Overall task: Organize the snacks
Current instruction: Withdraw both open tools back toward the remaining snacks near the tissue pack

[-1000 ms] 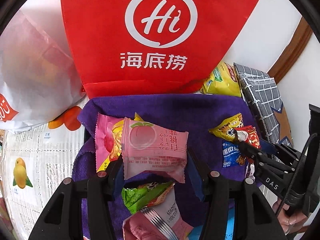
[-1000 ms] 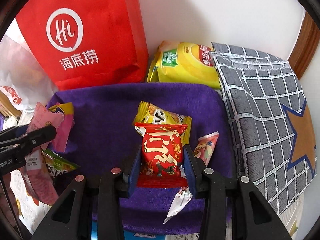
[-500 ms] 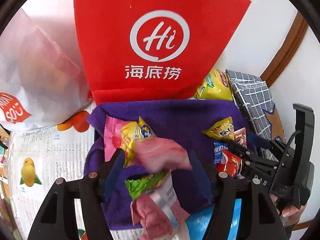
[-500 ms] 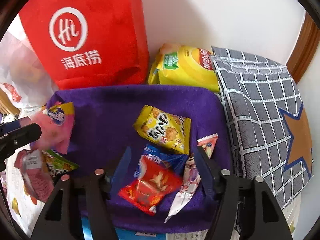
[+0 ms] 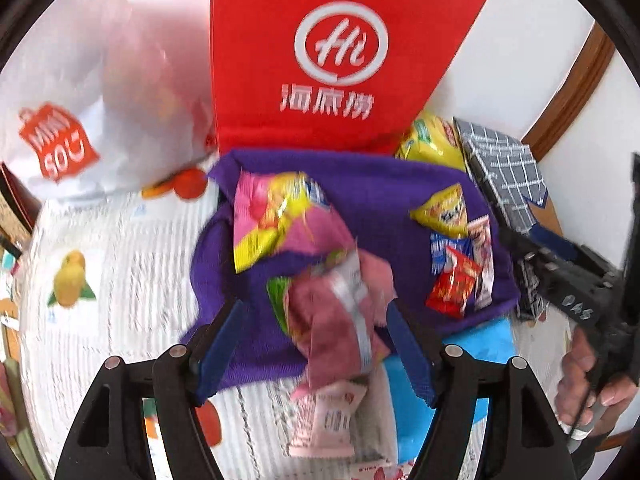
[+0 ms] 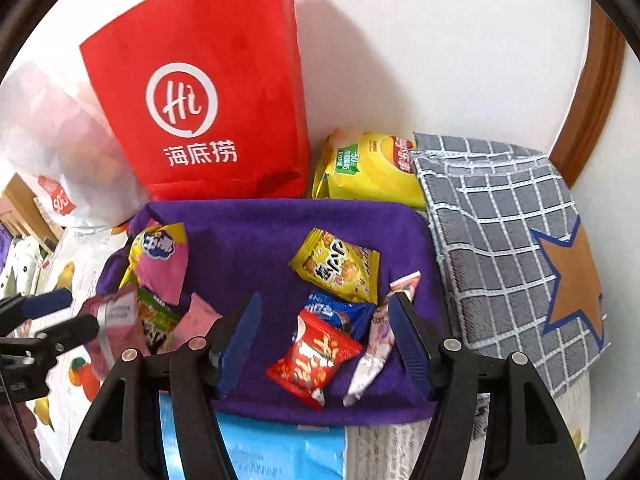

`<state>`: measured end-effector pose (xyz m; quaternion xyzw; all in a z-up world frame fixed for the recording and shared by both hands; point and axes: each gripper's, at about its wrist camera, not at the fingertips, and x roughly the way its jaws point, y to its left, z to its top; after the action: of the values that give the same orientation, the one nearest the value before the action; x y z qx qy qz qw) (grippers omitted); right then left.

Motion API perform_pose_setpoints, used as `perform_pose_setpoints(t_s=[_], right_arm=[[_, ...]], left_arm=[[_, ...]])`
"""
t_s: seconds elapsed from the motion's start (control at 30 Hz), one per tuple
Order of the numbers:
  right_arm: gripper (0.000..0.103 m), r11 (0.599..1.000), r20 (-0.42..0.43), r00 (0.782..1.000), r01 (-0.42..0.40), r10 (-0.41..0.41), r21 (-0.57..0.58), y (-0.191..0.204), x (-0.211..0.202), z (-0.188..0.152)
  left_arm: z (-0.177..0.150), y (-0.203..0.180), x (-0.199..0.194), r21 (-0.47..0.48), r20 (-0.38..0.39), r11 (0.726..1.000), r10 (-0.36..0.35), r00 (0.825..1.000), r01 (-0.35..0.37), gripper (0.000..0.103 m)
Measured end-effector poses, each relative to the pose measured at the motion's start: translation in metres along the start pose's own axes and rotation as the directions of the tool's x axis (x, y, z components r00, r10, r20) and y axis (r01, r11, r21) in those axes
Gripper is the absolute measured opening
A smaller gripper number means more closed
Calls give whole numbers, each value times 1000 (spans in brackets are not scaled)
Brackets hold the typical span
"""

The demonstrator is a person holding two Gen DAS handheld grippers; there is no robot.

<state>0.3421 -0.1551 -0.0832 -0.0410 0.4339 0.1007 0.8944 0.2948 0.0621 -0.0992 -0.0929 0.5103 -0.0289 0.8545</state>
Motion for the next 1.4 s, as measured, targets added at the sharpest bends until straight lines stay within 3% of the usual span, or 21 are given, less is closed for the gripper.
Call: perform_pose_setpoints(t_s=[0.23, 0.27, 0.3, 0.47, 0.67, 0.8, 0.93, 1.2, 1.4], right_arm=[[66, 1000, 13, 1000, 17, -17, 22, -12, -16, -17], [66, 999, 8, 1000, 24, -24, 26, -15, -17, -21], [66, 999, 5, 1000, 27, -28, 27, -17, -19, -24], [66, 998, 0, 999, 43, -43, 36, -29, -25, -43], [66, 997, -10, 999, 40, -40, 59, -38, -28, -56], [66, 997, -18, 999, 41, -40, 59, -40, -30, -64], [66, 997, -31, 998, 49, -48, 62, -42, -32, -72], [66, 996, -29, 1000, -6, 8, 87, -24, -44, -86], [66, 996, -18, 998, -59, 60, 69, 7, -63, -103]], left_arm=[[-9, -5, 24, -15, -42, 1000, -18, 999, 18, 71], [-9, -5, 27, -17, -45, 1000, -9, 999, 8, 64], [-9, -5, 29, -22, -41, 1000, -6, 999, 5, 49], [-1, -11, 24, -9, -12, 999, -36, 999, 36, 40], [19, -25, 18, 10, 34, 999, -51, 998, 50, 40], [25, -34, 26, 11, 22, 997, -74, 997, 74, 43], [24, -36, 32, 7, -7, 997, -78, 997, 78, 58], [3, -11, -2, -16, 18, 998, -56, 998, 56, 61], [-30, 15, -35, -38, 40, 999, 2, 999, 0, 61]])
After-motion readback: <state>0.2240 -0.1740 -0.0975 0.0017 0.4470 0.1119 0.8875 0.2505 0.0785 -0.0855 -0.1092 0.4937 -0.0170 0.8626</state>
